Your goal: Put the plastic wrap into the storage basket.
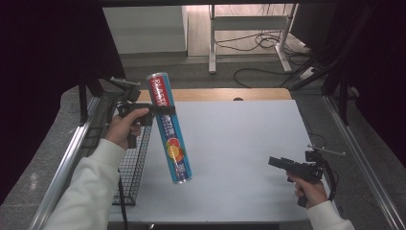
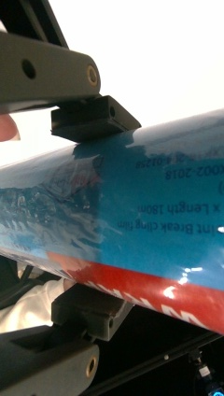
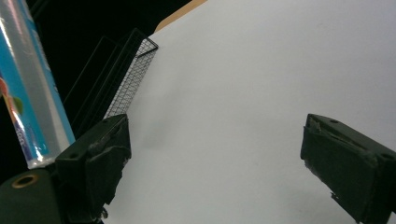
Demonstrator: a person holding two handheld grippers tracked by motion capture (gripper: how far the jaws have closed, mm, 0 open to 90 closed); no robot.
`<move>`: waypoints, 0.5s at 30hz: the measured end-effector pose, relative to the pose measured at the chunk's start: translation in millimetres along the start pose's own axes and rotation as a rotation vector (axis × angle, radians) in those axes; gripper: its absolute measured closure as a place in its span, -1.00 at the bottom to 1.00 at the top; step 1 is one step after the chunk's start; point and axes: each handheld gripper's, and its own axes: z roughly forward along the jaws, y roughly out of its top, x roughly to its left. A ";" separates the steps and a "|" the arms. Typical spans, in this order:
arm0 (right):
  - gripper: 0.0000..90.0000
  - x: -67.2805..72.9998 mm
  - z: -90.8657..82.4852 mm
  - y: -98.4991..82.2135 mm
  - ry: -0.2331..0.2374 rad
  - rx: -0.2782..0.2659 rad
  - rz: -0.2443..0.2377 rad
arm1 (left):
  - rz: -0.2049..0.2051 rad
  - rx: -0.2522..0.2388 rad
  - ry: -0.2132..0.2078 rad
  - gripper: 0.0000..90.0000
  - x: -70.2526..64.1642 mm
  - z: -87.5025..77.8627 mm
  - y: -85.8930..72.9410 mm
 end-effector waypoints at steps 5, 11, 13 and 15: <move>-0.80 0.0 0.1 -0.1 -0.008 0.000 -0.006 | 0.011 -0.017 0.020 -0.29 -3.0 -19.0 1.6; -0.80 -0.8 -0.4 -0.2 -0.014 0.000 -0.005 | 0.013 -0.033 0.061 -0.29 -1.8 -44.8 1.6; -0.80 -1.0 -0.4 -0.3 -0.016 0.000 -0.002 | 0.009 -0.041 0.080 -0.29 -1.1 -53.3 1.6; -0.80 -1.1 0.7 -0.8 -0.019 0.003 -0.004 | 0.009 -0.048 0.101 -0.29 -0.4 -61.7 1.8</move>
